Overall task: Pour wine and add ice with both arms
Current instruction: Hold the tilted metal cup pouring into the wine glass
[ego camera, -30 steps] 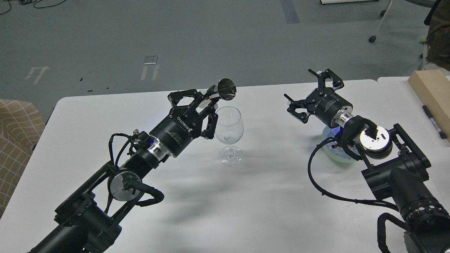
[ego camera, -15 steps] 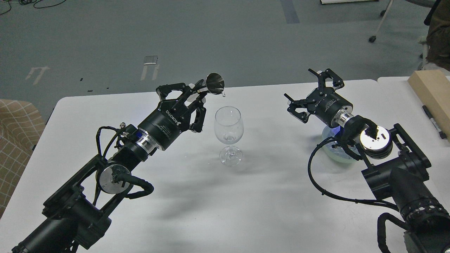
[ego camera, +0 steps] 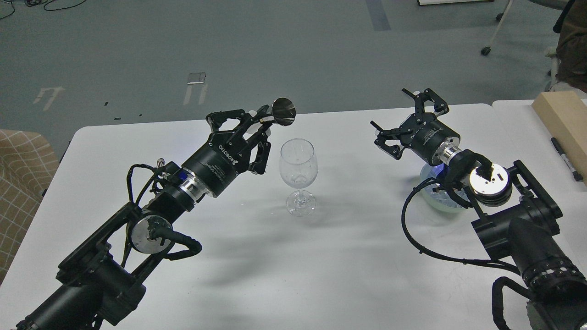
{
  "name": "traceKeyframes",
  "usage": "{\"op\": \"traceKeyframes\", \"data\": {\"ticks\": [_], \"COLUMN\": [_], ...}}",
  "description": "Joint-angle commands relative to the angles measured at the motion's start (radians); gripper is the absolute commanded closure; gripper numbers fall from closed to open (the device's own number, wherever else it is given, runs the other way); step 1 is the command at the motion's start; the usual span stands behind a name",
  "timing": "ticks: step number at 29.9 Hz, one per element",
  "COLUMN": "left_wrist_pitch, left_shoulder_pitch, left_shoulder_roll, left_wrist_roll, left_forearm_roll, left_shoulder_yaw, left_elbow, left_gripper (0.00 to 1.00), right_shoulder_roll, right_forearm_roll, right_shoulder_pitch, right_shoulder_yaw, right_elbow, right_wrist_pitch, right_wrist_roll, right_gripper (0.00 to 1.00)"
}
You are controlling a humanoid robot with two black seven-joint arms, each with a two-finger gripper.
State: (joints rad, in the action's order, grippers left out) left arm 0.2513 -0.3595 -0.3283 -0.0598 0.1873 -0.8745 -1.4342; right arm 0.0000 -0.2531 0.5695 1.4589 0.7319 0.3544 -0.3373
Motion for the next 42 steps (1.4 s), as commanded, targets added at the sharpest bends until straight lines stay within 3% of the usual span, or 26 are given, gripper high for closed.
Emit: {"op": "traceKeyframes", "data": {"ticks": [1,42], "left_wrist_pitch": [-0.001,-0.003], "left_shoulder_pitch": [0.001,-0.01], "left_shoulder_roll": [-0.002,-0.014], "left_wrist_roll": [0.0,0.0], "left_forearm_roll": [0.017,0.121], "left_shoulder_yaw": [0.0,0.0], "left_elbow": [0.0,-0.002], "left_gripper": [1.0,1.0], "right_shoulder_roll": [0.0,0.0], "right_forearm_roll": [0.0,0.0], "right_shoulder_pitch": [0.001,0.004], "right_shoulder_yaw": [0.0,0.001], "right_elbow": [0.0,0.0], "right_wrist_pitch": [0.0,0.0], "right_wrist_roll": [0.0,0.001], "right_gripper": [0.0,0.0]}}
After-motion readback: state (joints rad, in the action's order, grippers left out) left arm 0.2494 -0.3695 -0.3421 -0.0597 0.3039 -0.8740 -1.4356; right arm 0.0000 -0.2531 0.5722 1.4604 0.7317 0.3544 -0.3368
